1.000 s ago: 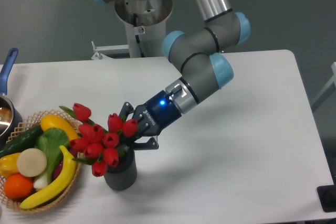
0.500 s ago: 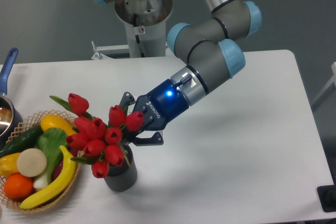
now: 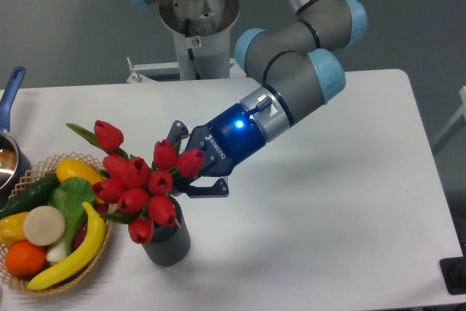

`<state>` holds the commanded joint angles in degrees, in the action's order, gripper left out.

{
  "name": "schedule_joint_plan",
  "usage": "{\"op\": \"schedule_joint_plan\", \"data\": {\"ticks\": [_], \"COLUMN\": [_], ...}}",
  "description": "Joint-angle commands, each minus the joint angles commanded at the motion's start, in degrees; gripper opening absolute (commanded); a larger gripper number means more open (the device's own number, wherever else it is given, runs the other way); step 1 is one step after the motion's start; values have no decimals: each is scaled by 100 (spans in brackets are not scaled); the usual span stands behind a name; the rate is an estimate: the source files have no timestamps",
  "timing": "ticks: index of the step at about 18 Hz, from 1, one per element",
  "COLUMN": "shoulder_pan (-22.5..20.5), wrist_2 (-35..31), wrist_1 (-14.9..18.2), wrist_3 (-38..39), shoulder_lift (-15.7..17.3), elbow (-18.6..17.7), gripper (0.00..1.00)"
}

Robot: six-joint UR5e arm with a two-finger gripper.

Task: Pick up the flowers from the vase
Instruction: 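Lift the tulip bunch up out of the black vase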

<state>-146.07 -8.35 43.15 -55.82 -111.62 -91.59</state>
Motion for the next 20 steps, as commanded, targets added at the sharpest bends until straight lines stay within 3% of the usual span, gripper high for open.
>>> {"op": "schedule_joint_plan", "data": {"ticks": [5, 13, 20], "shoulder_pan": [-105, -220, -413], "wrist_2": [255, 387, 299], "wrist_1": [9, 9, 0], "wrist_3": [352, 730, 669], "shoulder_lift": [0, 0, -44], "elbow": [317, 528, 783], "gripper": [21, 20, 20]}}
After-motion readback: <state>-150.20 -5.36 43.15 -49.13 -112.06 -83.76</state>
